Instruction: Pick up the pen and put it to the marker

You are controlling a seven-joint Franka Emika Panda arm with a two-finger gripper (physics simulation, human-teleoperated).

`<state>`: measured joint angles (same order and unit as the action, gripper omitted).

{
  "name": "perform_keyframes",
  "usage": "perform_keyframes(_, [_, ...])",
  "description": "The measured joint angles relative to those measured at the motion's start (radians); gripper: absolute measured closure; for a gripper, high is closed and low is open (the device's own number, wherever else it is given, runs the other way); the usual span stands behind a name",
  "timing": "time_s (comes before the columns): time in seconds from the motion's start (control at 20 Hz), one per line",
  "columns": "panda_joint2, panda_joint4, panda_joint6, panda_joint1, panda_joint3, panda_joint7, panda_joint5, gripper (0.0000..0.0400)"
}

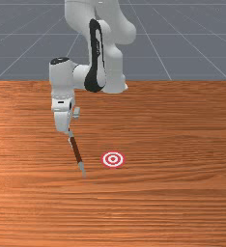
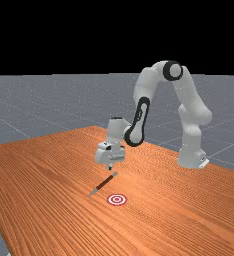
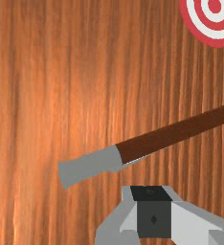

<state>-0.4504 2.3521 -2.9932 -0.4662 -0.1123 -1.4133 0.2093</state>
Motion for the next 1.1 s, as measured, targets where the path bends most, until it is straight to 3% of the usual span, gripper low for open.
perform_keyframes(0.05, [-0.025,-0.022,0.038,0.003,0.008,-0.026,-0.030,0.0400])
perform_keyframes(0.1, [-0.040,-0.005,-0.034,0.027,0.029,-0.022,-0.031,0.0400])
perform_keyframes(0.25, [-0.057,-0.024,-0.040,0.050,0.082,-0.024,-0.056,0.0400])
perform_keyframes(0.55, [-0.150,-0.084,-0.074,-0.029,0.020,-0.046,-0.013,0.0399])
perform_keyframes(0.8, [-0.120,-0.026,-0.119,0.106,0.063,0.055,0.020,0.0398])
perform_keyframes(0.95, [-0.112,-0.007,-0.131,0.142,0.057,0.064,0.020,0.0400])
perform_keyframes(1.1, [-0.111,-0.004,-0.128,0.123,0.030,0.045,0.015,0.0400])
